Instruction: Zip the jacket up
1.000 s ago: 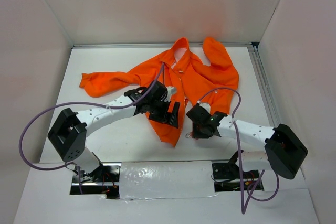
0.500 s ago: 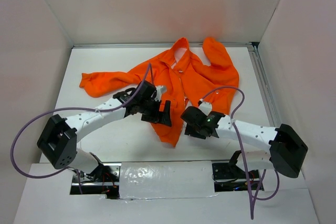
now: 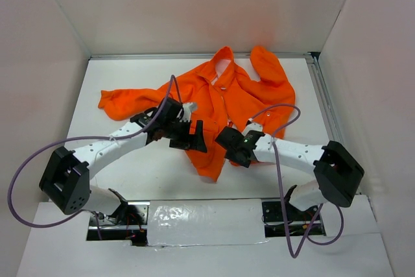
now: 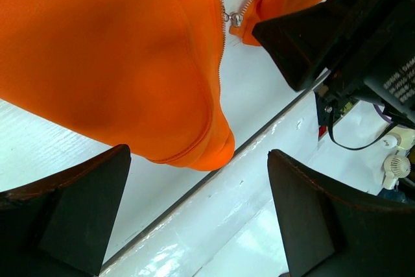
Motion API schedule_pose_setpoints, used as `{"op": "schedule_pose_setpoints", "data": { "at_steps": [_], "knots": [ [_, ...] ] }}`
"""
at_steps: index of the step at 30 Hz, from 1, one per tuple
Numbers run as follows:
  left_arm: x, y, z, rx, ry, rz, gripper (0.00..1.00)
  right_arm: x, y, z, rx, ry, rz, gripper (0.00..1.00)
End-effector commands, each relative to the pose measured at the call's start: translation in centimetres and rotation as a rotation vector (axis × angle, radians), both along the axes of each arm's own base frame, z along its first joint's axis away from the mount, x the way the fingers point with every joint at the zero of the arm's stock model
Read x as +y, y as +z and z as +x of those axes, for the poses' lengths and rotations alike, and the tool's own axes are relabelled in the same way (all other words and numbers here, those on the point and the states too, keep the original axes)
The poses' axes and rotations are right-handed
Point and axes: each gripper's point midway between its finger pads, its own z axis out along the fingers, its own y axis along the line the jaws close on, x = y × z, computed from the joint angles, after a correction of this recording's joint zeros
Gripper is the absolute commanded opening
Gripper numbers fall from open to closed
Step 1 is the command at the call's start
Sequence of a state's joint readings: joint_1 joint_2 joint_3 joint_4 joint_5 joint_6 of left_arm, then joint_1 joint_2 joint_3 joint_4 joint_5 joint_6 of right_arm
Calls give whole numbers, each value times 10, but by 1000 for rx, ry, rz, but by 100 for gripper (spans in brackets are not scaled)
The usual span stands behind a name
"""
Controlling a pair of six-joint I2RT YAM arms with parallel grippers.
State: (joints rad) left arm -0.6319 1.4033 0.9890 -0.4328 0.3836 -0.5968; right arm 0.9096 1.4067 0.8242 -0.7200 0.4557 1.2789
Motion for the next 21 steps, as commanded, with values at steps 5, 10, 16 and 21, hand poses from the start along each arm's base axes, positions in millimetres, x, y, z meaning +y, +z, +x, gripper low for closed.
{"op": "schedule_pose_setpoints", "data": {
  "at_steps": [5, 10, 16, 21],
  "knots": [
    [2, 12, 2, -46, -25, -48, 99, -10, -19, 12, -7, -64, -19, 54],
    [3, 10, 2, -42, -25, -45, 99, -12, -27, 19, -9, -68, -36, 51],
    [4, 5, 2, -20, -21, -36, 99, -8, -49, 12, 49, -40, -25, 36],
    [5, 5, 1, -14, -19, -24, 99, -4, -57, 9, 76, -6, -20, 16]
  ]
}}
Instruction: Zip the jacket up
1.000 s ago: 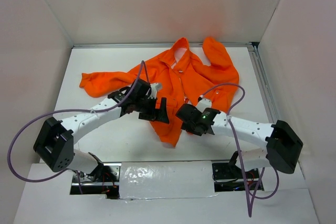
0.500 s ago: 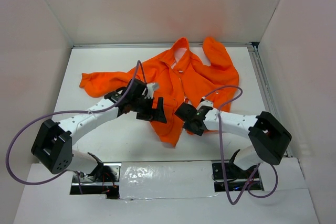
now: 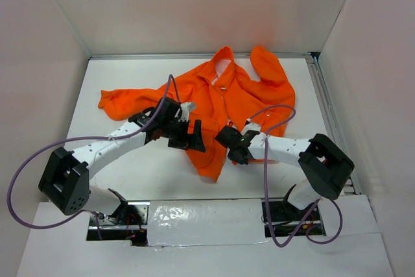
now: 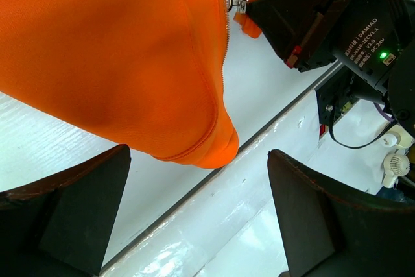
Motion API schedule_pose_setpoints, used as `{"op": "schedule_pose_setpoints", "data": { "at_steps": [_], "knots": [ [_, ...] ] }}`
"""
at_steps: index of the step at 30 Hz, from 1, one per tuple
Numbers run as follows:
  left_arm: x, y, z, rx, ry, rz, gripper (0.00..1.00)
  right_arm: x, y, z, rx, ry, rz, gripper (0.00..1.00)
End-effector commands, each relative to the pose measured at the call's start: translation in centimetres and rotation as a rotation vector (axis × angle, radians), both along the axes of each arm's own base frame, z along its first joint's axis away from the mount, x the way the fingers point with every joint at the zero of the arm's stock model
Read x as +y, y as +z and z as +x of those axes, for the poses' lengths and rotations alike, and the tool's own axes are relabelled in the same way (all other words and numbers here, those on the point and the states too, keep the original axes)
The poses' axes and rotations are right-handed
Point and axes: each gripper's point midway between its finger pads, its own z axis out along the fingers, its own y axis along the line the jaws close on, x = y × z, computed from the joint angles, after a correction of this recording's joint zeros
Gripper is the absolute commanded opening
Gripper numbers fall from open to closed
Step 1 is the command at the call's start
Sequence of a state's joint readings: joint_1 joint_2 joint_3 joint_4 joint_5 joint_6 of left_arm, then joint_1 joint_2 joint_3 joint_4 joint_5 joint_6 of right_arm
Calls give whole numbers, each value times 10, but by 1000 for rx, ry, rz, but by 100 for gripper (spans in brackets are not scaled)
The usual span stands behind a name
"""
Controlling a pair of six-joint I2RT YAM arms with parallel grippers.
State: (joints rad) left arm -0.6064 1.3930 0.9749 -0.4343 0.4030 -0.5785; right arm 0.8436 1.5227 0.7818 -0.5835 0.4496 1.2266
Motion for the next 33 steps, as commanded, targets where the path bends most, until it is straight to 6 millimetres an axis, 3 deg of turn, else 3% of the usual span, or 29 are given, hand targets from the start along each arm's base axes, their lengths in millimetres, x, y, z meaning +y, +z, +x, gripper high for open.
{"op": "schedule_pose_setpoints", "data": {
  "at_steps": [1, 3, 7, 12, 15, 17, 20, 23, 33],
  "knots": [
    [-2, 9, -2, -18, -23, -17, 99, 6, -19, -5, 44, 20, 27, 8],
    [-6, 10, -9, -22, -48, -16, 99, 6, -15, -6, 34, 48, 24, 0],
    [-19, 18, -18, -26, -72, 20, 99, 1, 24, 2, -79, 159, 0, 0],
    [-26, 31, -37, -45, -91, 78, 99, -32, 70, 2, -194, 176, -70, 0],
    [-32, 26, -50, -40, -139, 114, 99, -43, 82, -1, -216, 172, -52, 0],
    [-34, 16, -56, -17, -153, 172, 99, -47, 82, -4, -217, 174, -39, 0],
    [-51, 1, -67, -27, -217, 262, 99, -47, 84, -7, -235, 189, 5, 0],
    [-61, -29, -64, -21, -238, 353, 99, -44, 83, -9, -243, 222, 51, 0],
    [-68, -86, -61, 39, -190, 438, 98, -48, 58, -15, -185, 231, 60, 0]
  ]
}}
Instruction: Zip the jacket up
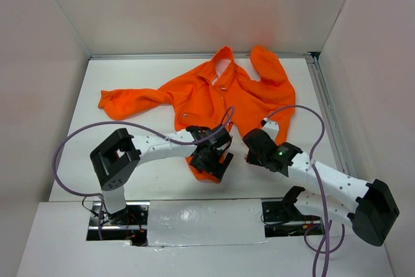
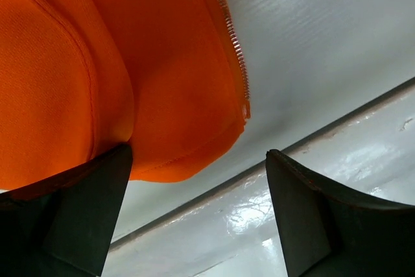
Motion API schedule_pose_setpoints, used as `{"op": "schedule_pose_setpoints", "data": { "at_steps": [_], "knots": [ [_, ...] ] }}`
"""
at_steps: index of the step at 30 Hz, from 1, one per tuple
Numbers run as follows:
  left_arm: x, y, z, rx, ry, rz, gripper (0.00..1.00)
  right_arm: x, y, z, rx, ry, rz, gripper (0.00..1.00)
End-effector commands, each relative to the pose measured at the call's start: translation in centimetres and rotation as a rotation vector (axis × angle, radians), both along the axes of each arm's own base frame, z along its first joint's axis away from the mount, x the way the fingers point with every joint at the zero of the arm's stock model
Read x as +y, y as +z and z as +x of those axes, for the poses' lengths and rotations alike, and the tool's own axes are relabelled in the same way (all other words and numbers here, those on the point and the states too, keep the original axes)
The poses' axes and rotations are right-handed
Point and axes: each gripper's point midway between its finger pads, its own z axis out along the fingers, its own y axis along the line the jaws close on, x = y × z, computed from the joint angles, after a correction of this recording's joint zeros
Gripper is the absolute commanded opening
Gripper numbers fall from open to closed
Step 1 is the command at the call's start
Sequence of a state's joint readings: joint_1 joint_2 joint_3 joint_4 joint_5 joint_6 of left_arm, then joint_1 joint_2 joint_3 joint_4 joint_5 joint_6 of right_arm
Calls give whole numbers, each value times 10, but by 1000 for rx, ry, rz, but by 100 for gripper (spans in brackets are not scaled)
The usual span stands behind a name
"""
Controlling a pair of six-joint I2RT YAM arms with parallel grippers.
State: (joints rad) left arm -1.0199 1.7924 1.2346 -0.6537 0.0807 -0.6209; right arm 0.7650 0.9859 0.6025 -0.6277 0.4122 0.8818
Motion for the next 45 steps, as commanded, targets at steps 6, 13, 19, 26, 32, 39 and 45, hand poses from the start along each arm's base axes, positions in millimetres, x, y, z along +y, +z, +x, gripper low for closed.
{"op": "schedule_pose_setpoints", "data": {
  "at_steps": [6, 13, 19, 26, 32, 39, 45],
  "knots": [
    [-6, -29, 2, 21, 111, 84, 92, -9, -13, 0, 12, -27, -4, 0],
    [10, -59, -6, 40, 223, 242, 79, -10, -10, -1, -7, -49, 41, 0],
    [17, -63, -9, 38, 298, 273, 65, -15, -10, -1, 4, -78, 25, 0],
    [18, -79, -26, 73, 295, 315, 66, -17, -15, 0, 15, -95, 14, 0],
    [9, -86, -27, 95, 264, 298, 36, -8, -9, 3, -30, -20, 44, 0],
    [-22, -46, -2, 28, 231, 152, 0, 10, 30, 26, -226, 72, 130, 0],
    [-42, 30, 41, -93, 200, -77, 0, 24, 89, 42, -524, 202, 211, 0]
  ]
}}
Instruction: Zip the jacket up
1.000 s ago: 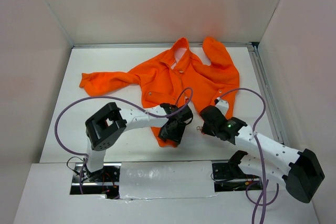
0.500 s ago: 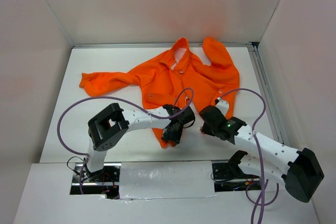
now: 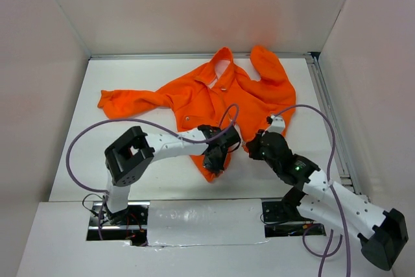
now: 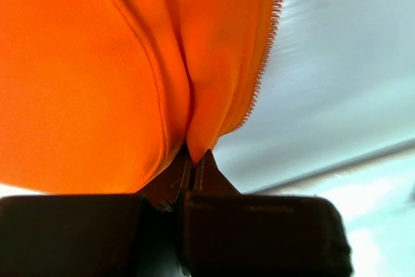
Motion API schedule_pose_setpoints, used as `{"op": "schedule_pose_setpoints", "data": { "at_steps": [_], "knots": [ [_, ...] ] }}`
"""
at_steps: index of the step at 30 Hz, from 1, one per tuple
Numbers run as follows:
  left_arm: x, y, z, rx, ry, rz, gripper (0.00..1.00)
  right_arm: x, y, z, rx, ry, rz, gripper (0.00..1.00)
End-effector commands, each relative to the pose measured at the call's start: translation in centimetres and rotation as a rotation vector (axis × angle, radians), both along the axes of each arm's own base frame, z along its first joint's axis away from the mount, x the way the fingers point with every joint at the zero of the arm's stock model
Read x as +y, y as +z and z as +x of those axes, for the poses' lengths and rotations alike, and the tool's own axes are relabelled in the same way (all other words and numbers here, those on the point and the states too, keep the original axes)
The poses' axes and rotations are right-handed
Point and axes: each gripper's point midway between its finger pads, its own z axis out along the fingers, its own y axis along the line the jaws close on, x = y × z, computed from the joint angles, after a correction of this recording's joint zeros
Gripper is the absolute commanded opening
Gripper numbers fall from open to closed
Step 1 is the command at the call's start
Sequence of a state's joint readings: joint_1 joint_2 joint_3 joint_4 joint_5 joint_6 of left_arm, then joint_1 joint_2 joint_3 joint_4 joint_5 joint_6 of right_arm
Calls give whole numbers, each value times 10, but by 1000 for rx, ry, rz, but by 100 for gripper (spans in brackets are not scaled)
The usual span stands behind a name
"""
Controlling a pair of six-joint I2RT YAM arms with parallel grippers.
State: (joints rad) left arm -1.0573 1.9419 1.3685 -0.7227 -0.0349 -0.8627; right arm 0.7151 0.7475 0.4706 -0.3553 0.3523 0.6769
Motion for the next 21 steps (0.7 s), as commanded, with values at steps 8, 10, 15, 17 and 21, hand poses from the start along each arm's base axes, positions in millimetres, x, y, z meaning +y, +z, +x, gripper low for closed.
{"op": "schedule_pose_setpoints", "data": {
  "at_steps": [8, 10, 15, 17, 21],
  "knots": [
    [-8, 156, 133, -385, 51, -425, 0, 57, 144, -16, -545, 485, 130, 0],
    [-13, 157, 149, -402, 45, -442, 0, 66, 139, -29, -528, 571, 133, 0],
    [-41, 171, 175, -417, 21, -479, 0, 78, 105, -24, -393, 588, 73, 0],
    [-53, 176, 164, -414, -12, -482, 0, 65, 99, 4, -343, 409, 25, 0],
    [-54, 171, 136, -389, -17, -483, 0, 46, 115, 47, -344, 114, 10, 0]
  ]
}}
